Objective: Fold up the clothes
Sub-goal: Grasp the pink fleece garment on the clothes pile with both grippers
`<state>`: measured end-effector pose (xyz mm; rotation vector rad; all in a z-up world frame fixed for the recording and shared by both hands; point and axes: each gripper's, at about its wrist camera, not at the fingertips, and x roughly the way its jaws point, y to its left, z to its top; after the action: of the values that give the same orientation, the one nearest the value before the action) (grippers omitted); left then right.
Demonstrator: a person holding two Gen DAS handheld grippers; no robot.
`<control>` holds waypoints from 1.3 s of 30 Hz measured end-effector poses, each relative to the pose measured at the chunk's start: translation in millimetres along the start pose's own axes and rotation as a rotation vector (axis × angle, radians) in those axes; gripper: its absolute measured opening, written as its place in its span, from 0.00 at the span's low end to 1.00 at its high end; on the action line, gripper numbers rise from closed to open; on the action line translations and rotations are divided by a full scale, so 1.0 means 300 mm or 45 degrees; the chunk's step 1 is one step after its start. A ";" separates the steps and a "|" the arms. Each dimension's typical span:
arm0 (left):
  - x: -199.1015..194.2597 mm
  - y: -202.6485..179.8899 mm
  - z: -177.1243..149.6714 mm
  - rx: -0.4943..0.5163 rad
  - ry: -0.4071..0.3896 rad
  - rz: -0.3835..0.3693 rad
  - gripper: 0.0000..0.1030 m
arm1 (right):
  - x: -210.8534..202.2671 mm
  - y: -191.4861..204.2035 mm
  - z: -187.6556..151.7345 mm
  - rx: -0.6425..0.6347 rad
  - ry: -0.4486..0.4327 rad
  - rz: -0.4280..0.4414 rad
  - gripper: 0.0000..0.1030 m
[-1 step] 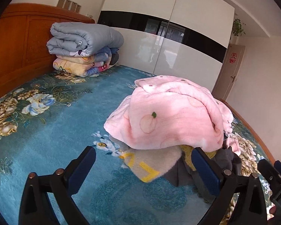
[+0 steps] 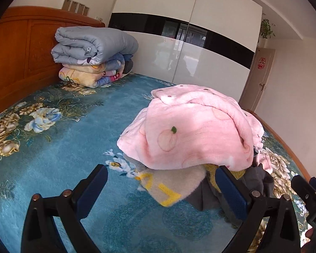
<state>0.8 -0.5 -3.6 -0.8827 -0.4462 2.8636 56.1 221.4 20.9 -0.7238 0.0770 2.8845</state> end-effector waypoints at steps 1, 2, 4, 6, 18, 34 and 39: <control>0.018 0.007 0.011 0.003 0.023 -0.009 1.00 | 0.003 -0.003 0.003 -0.003 -0.002 -0.007 1.00; 0.036 0.014 0.023 0.005 0.046 -0.019 1.00 | 0.008 -0.011 0.008 -0.008 -0.006 -0.012 1.00; 0.072 0.027 0.045 0.010 0.092 -0.038 1.00 | 0.017 -0.031 0.023 -0.017 -0.020 -0.028 1.00; 0.100 0.015 0.054 0.043 0.032 -0.046 1.00 | 0.038 -0.023 0.042 -0.032 -0.023 -0.037 1.00; 0.225 0.023 0.051 0.111 -0.119 -0.072 1.00 | 0.253 0.049 0.110 -0.031 -0.004 0.121 1.00; 0.319 0.047 0.027 0.091 -0.003 -0.098 1.00 | 0.310 0.098 0.086 -0.140 0.028 0.095 1.00; 0.321 0.053 0.017 0.071 0.021 -0.092 1.00 | 0.311 0.093 0.081 -0.127 0.040 0.090 1.00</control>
<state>-81.9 1.6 -55.8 -0.8616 -0.3860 2.7867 -41.1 209.9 -1.5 -0.8002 -0.0385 2.9627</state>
